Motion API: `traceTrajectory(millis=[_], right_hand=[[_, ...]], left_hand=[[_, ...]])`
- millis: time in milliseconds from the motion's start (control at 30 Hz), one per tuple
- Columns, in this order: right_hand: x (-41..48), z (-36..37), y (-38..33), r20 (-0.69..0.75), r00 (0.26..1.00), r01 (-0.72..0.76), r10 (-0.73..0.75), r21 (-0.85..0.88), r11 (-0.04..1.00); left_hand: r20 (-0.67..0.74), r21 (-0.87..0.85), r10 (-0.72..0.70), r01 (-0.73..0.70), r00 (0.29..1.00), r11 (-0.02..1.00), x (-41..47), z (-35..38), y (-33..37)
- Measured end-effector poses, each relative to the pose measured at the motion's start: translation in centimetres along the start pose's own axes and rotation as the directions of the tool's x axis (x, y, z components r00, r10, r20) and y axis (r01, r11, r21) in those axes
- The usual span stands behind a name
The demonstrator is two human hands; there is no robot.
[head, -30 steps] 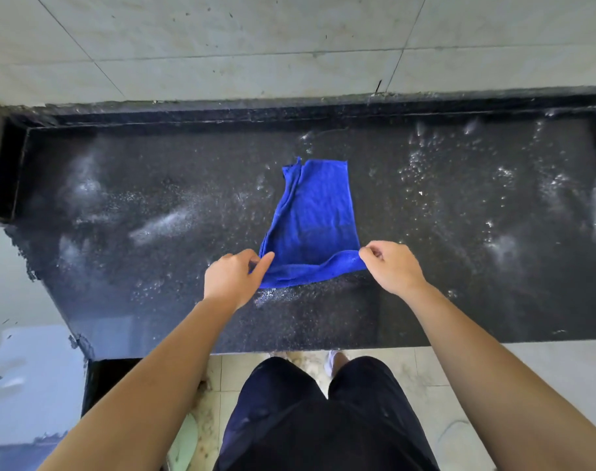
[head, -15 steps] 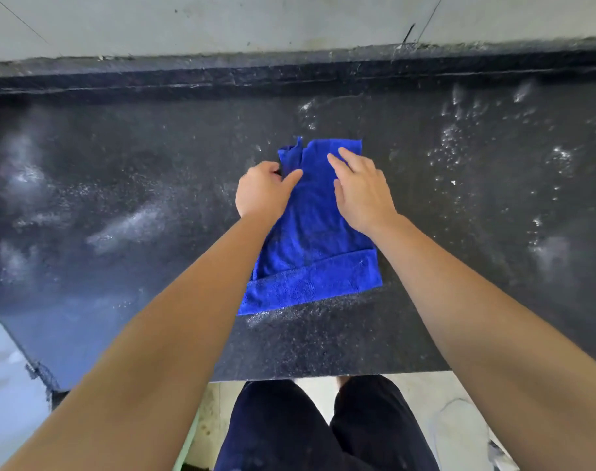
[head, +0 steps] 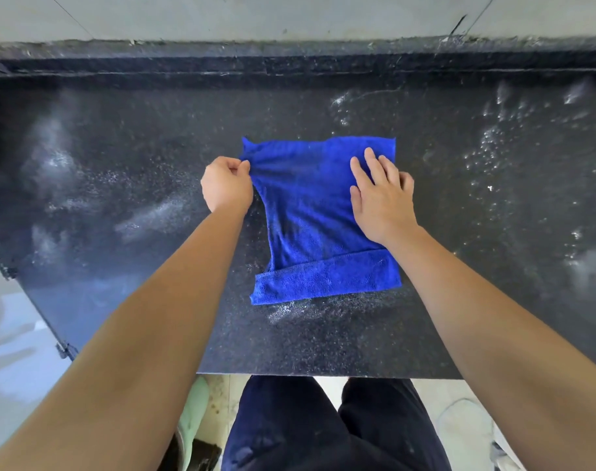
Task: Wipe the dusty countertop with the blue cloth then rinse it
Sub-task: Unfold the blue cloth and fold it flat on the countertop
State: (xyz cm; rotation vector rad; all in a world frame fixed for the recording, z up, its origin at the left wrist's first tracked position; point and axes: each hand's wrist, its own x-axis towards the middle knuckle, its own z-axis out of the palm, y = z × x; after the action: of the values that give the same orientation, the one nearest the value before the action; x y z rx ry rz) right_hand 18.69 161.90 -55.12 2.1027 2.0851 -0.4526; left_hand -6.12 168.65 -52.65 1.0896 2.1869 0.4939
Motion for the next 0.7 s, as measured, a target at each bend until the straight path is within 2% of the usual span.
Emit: traceTrajectory(millis=[100, 200, 367, 400, 467, 567, 633, 700], right_hand=[[0.2, -0.1, -0.2, 0.004, 1.000, -0.011, 0.011, 0.017, 1.000], [0.1, 0.1, -0.2, -0.006, 1.000, -0.011, 0.011, 0.015, 1.000], [0.1, 0.3, -0.2, 0.007, 1.000, -0.014, 0.014, 0.009, 1.000], [0.1, 0.2, -0.2, 0.009, 1.000, -0.016, 0.016, 0.006, 1.000], [0.1, 0.2, -0.1, 0.014, 1.000, -0.020, 0.020, -0.003, 1.000], [0.0, 0.2, -0.1, 0.015, 1.000, -0.020, 0.021, -0.027, 0.999], [0.0, 0.3, -0.3, 0.016, 1.000, -0.019, 0.020, -0.027, 0.999], [0.1, 0.2, -0.5, 0.010, 1.000, -0.019, 0.019, -0.026, 0.999]], left_hand=[[0.017, -0.063, 0.069, -0.068, 0.997, 0.996, -0.7, 0.5, 0.6], [0.130, -0.167, 0.122, -0.099, 0.984, 0.981, -1.0, 0.9, 0.7], [0.333, -0.298, 0.094, 0.010, 0.938, 0.955, -1.3, 0.0, -1.1], [0.320, -0.272, 0.095, -0.005, 0.943, 0.962, -1.4, -0.2, -1.6], [0.205, -0.202, 0.092, -0.050, 0.974, 0.978, -1.2, -0.9, -2.5], [0.042, -0.192, 0.009, -0.001, 0.999, 0.981, -0.4, -1.9, -3.2], [0.007, -0.166, -0.026, 0.027, 1.000, 0.986, -0.2, -2.4, -3.5], [0.052, -0.052, 0.033, -0.030, 0.998, 0.998, -1.2, -2.6, -3.8]])
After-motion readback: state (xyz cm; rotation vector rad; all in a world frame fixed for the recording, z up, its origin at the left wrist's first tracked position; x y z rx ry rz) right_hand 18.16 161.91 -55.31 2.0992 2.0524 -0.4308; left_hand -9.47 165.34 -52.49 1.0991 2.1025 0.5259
